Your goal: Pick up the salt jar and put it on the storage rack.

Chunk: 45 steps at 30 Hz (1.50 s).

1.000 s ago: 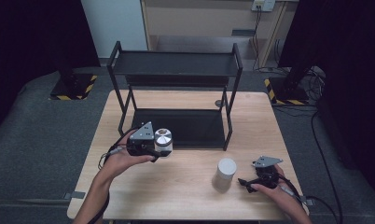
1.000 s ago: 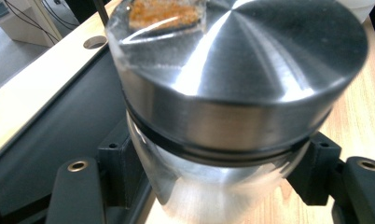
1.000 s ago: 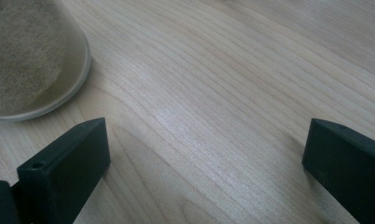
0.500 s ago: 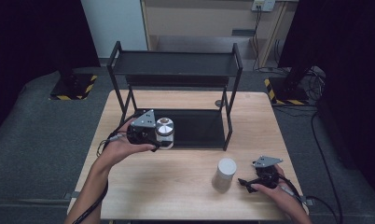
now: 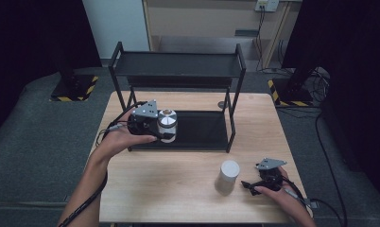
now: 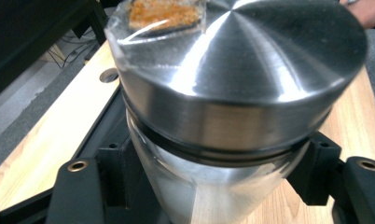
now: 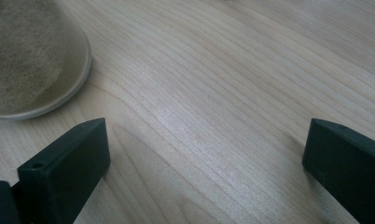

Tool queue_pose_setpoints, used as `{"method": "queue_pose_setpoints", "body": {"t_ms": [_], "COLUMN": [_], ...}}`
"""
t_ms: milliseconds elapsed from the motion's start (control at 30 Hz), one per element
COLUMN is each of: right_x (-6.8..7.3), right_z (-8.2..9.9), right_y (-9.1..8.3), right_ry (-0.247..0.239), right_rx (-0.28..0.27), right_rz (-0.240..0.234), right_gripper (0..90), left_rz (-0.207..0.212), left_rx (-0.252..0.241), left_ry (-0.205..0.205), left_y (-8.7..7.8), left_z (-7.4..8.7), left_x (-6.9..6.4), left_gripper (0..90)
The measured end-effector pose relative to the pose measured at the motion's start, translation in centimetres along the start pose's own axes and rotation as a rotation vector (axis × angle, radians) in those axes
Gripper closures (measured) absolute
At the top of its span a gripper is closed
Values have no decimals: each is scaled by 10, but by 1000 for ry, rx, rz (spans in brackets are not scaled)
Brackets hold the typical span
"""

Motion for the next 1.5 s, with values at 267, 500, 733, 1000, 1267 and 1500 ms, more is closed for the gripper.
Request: {"method": "queue_pose_setpoints", "body": {"t_ms": [267,500,733,1000,1267,1500], "right_x": [0,0,0,0,0,0], "right_z": [0,0,0,0,0,0], "right_y": [0,0,0,0,0,0], "right_ry": [1,1,0,0,-1,-1], "right_rx": [0,0,-1,-1,-1,-1], "right_rz": [0,0,0,0,0,0], "right_gripper": [15,15,15,15,15,15], "left_rz": [-14,-24,-42,-33,-44,-47], "left_rx": [7,17,13,20,16,8], "left_ry": [14,24,24,35,44,46], "left_y": [-13,-26,-37,-47,-55,-62], "left_z": [-18,-37,-51,-68,-82,-93], "left_x": [4,8,14,23,36,49], "left_gripper": [295,296,295,296,296,295]}}
Point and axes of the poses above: each handheld gripper's, and its own axes: y roughly forward along the jaws, z roughly out of its underside, x roughly to its left, the point moved 10 cm from there along y, roughly forward along the jaws, and after that the axes turned 9 degrees about y, right-handed, at the moved point
